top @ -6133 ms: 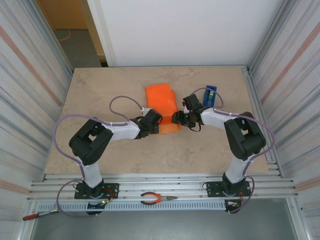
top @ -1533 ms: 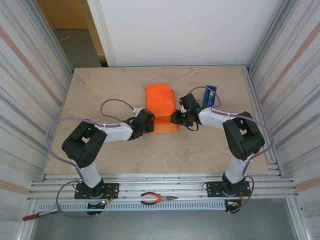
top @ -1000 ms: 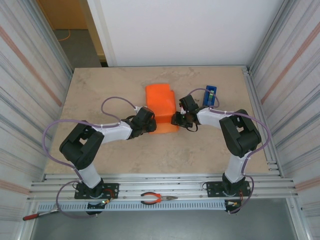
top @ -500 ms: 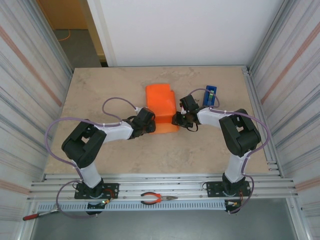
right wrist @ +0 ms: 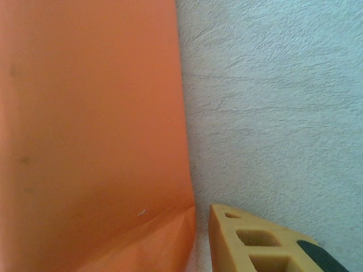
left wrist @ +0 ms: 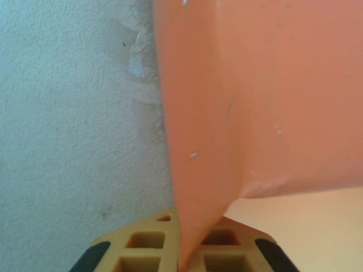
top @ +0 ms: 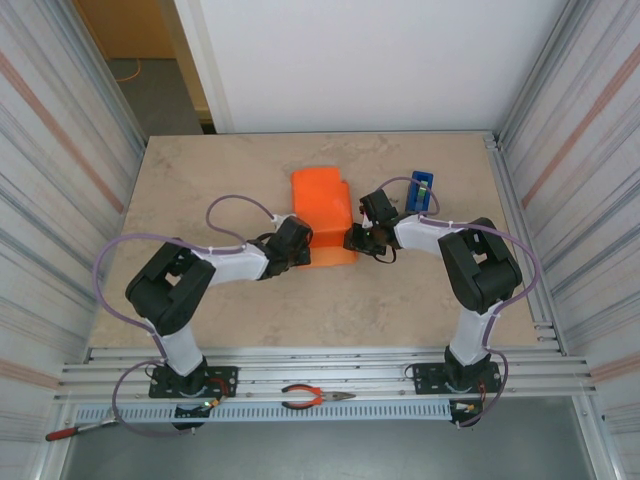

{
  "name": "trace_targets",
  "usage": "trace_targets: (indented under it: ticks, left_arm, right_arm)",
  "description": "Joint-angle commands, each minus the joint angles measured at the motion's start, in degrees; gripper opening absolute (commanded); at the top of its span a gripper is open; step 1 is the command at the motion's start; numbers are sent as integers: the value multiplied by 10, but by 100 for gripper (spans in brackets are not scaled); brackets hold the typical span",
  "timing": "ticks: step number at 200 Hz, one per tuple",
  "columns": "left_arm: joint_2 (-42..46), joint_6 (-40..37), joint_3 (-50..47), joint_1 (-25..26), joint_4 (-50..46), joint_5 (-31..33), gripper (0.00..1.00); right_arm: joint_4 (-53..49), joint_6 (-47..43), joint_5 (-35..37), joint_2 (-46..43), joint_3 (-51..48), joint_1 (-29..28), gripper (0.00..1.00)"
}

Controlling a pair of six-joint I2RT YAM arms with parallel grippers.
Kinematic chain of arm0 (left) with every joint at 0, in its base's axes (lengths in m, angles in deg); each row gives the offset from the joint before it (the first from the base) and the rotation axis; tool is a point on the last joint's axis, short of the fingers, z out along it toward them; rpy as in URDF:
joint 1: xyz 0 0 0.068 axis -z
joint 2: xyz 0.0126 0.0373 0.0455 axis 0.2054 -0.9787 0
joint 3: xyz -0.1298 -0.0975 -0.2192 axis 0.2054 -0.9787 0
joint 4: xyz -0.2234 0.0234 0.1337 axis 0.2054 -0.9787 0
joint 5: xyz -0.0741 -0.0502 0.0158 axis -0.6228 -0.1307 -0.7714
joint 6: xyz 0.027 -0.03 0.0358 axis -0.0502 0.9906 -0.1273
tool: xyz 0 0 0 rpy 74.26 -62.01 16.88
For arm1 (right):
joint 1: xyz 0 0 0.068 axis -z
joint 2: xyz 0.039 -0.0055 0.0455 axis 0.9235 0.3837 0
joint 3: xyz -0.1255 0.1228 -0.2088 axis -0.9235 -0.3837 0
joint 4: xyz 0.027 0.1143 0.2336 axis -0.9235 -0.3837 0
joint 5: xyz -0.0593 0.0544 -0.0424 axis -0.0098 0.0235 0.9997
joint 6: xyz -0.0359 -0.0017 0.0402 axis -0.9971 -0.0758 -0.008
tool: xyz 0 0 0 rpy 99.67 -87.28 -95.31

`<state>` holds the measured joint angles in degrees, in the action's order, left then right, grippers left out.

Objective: Wrap the gift box in paper

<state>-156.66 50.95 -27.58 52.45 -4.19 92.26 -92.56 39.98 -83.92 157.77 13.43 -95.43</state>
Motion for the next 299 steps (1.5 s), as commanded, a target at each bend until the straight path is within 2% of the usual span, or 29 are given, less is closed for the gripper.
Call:
trace_targets:
  ticks: [1, 18, 39, 51, 67, 83, 98, 107, 115, 127, 136, 176, 199, 217, 246, 262, 299]
  left_arm:
    - [-4, 6, -14, 4, 8, 16, 4]
    - [0, 6, -15, 5, 5, 16, 5]
    - [10, 5, -18, 10, -3, 21, 27]
    - [14, 3, -20, 12, -13, 26, 32]
    - [20, 5, -26, 12, -20, 28, 30]
    - [22, 5, -33, 12, -20, 25, 14]
    - [23, 5, -40, 12, -14, 24, 5]
    - [23, 6, -41, 12, -13, 25, 3]
    - [24, 5, -42, 13, -11, 24, 8]
    - [23, 4, -44, 14, -8, 24, 23]
    - [24, 1, -46, 14, -7, 21, 30]
    - [48, -15, -58, 12, 1, 7, 45]
    - [63, -30, -52, 5, -2, -4, 47]
    - [56, -36, -35, -1, -6, -7, 47]
    - [26, -37, -4, -2, -2, -7, 47]
    - [11, -34, 16, -2, -8, -8, 47]
    - [6, -30, 27, -3, -10, -14, 47]
  right_arm:
    - [-29, 0, 8, -8, -9, 0, 31]
    - [-32, 2, 12, -12, -10, -4, 30]
    - [-37, 2, 22, -18, -13, -10, 30]
    - [-38, 3, 25, -19, -11, -12, 31]
    - [-43, 5, 28, -23, -12, -14, 32]
    - [-49, 6, 34, -31, -15, -16, 33]
    - [-59, 5, 41, -45, -18, -19, 37]
    - [-64, 3, 48, -55, -21, -21, 40]
    - [-70, 3, 52, -62, -23, -22, 41]
    - [-75, 4, 58, -71, -28, -22, 42]
    - [-76, 6, 63, -77, -31, -23, 43]
    - [-86, 19, 70, -70, -16, -26, 44]
    - [-84, 23, 77, -94, -28, -38, 44]
    - [-88, 25, 84, -121, -42, -46, 48]
    - [-88, 28, 101, -154, -60, -51, 65]
    - [-89, 27, 107, -140, -48, -49, 70]
    - [-77, 24, 112, -62, 9, -44, 69]
